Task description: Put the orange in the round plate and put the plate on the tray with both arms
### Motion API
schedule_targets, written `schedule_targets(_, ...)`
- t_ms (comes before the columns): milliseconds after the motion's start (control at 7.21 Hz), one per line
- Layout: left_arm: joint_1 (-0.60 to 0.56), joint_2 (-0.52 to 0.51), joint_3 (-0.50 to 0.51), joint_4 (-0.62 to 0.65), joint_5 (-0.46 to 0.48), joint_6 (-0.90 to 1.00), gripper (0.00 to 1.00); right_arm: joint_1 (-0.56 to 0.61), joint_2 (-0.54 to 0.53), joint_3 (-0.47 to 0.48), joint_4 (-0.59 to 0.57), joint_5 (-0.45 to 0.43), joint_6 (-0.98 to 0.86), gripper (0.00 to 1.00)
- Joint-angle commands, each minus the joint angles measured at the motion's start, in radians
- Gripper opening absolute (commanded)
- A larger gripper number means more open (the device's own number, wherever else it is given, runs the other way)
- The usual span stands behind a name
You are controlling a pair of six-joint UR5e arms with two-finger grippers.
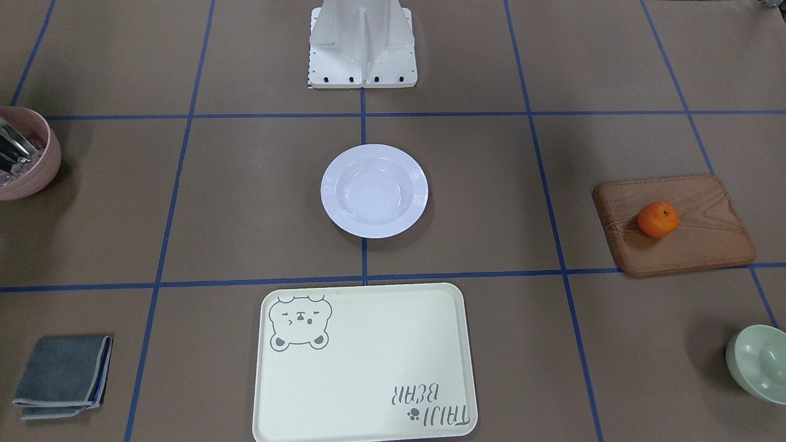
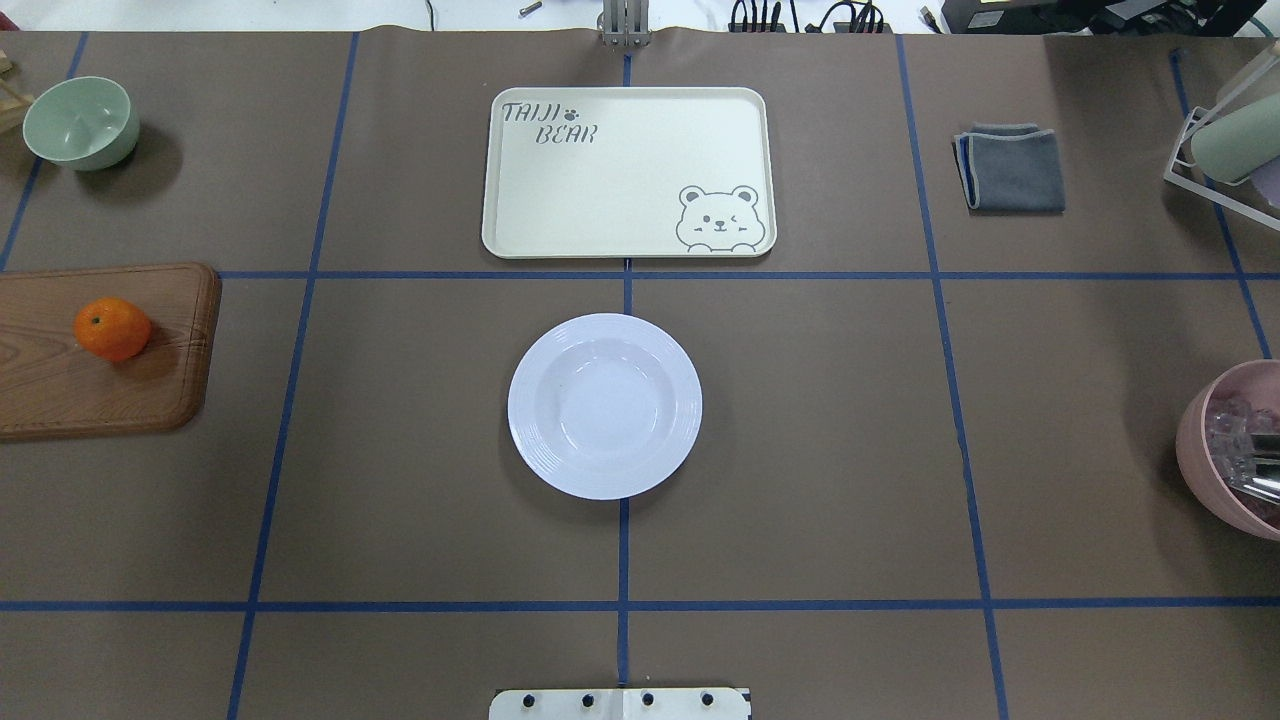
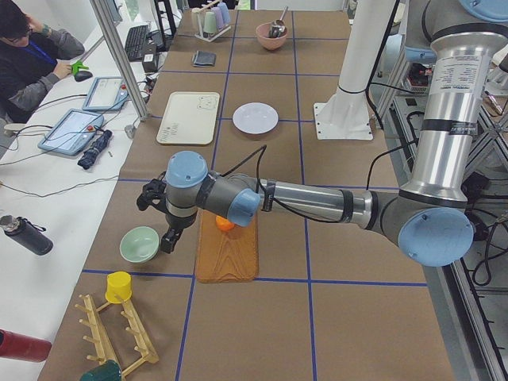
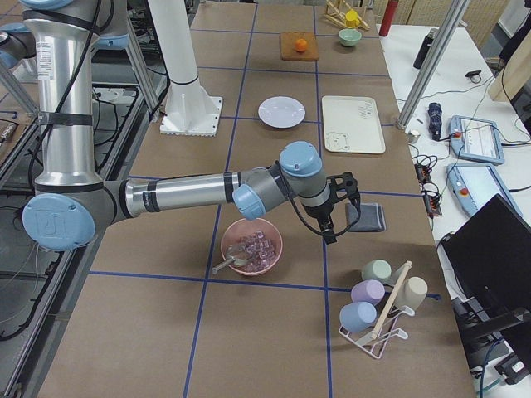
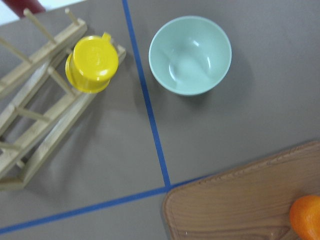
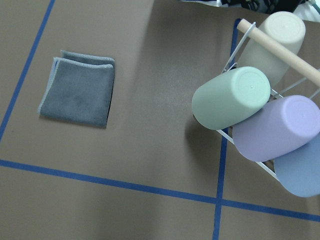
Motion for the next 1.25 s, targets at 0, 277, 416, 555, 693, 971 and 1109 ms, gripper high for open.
schedule_targets(0,0.018,-0.010,-0.001,-0.101,0.003,-0.034,0.98,-0.027,0.018,0.004,0.047,0.006,0.014,1.00)
schedule_targets(277,0.141,-0.010,-0.008,-0.166,0.005,-0.168,0.98,-0.138,0.071,0.005,0.041,-0.004,0.046,1.00)
schedule_targets(416,0.179,-0.007,-0.014,-0.221,0.009,-0.324,0.98,-0.175,0.087,0.019,0.039,-0.024,0.186,1.00)
schedule_targets(555,0.224,0.004,-0.013,-0.282,0.011,-0.458,0.98,-0.233,0.089,0.048,0.038,-0.058,0.333,1.00)
schedule_targets(693,0.268,0.036,-0.014,-0.328,0.014,-0.548,0.98,-0.305,0.092,0.074,0.035,-0.107,0.454,1.00)
schedule_targets(971,0.380,0.088,-0.022,-0.367,0.067,-0.621,0.98,-0.378,0.136,0.120,-0.076,-0.173,0.528,1.00)
schedule_targets(1109,0.452,0.108,-0.022,-0.399,0.153,-0.656,0.98,-0.419,0.141,0.154,-0.121,-0.236,0.532,1.00)
